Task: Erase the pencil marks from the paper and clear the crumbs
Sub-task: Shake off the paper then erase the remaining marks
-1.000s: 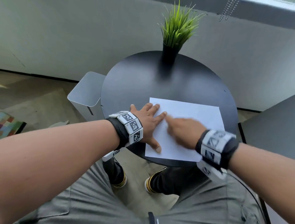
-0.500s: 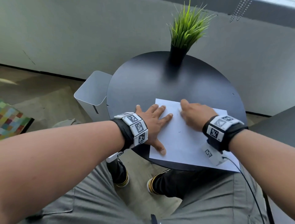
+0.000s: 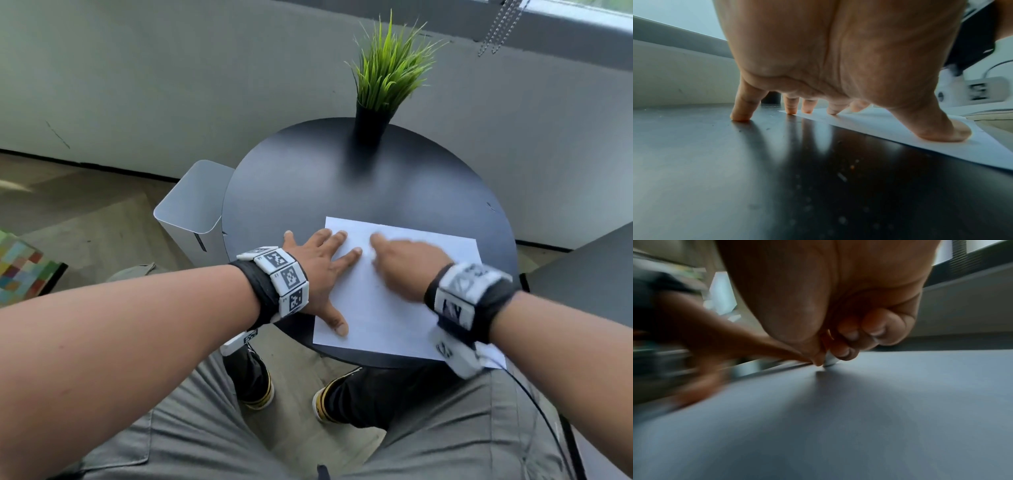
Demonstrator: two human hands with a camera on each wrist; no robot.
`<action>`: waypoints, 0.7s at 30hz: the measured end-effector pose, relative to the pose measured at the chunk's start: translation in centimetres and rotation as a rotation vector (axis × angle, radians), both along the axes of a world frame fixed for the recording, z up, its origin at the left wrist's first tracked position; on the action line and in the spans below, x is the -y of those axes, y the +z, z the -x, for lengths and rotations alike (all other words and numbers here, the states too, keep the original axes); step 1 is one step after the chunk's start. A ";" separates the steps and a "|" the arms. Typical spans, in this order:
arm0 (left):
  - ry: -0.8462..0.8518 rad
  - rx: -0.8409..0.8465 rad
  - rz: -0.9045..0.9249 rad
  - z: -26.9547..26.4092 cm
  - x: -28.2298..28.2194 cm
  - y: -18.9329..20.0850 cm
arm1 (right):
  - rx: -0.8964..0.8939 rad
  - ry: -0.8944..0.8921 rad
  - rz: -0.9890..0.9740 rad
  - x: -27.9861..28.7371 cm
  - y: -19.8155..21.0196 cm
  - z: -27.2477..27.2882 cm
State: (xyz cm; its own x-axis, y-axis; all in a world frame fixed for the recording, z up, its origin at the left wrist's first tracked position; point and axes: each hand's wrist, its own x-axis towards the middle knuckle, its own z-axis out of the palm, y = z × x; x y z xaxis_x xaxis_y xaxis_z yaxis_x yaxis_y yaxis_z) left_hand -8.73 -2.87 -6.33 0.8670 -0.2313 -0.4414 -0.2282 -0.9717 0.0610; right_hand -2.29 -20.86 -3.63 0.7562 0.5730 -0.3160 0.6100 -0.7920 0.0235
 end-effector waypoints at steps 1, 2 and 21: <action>0.000 0.000 -0.001 0.0 0.0 0.0 | -0.028 0.102 0.016 0.0 -0.3 2.2; -0.001 -0.001 -0.003 0.1 0.1 0.0 | -0.075 0.174 0.025 0.2 -0.4 3.9; -0.001 -0.032 -0.027 0.2 0.2 0.6 | -0.024 -0.248 -0.038 4.6 -1.2 -3.0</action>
State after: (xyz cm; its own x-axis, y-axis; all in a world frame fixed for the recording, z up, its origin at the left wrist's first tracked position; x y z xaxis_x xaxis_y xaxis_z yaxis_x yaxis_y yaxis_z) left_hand -8.92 -3.06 -5.71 0.8521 -0.2201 -0.4748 -0.2279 -0.9728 0.0420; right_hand 0.72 -25.49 -4.82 0.8679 0.3826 -0.3169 0.3967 -0.9177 -0.0213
